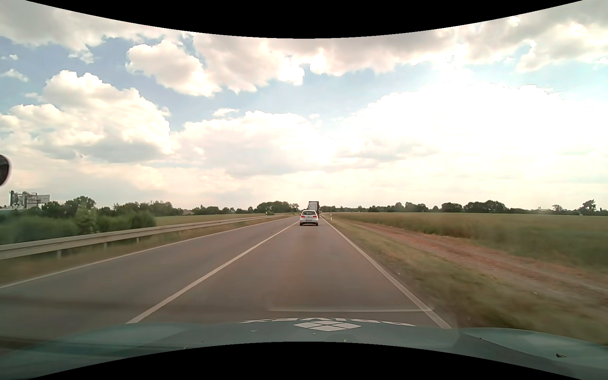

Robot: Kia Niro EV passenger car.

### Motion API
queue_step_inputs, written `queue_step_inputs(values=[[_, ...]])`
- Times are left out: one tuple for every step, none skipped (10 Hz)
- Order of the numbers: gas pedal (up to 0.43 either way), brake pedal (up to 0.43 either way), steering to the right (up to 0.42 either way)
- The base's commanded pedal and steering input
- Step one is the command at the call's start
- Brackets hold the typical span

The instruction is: Follow the waypoints while adhering to traffic rules and regulations

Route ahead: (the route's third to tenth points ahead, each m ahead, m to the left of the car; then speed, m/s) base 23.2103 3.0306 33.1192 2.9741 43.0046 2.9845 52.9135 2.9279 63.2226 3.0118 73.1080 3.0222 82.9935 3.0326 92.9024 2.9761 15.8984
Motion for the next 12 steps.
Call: queue_step_inputs(values=[[0.240,0.000,-0.003],[0.228,0.000,-0.003],[0.228,0.000,-0.003],[0.209,0.000,-0.003],[0.209,0.000,-0.003],[0.209,0.000,-0.003],[0.209,0.000,-0.003],[0.209,0.000,-0.003],[0.209,0.000,-0.003],[0.209,0.000,-0.002],[0.209,0.000,-0.002],[0.209,0.000,-0.002]])
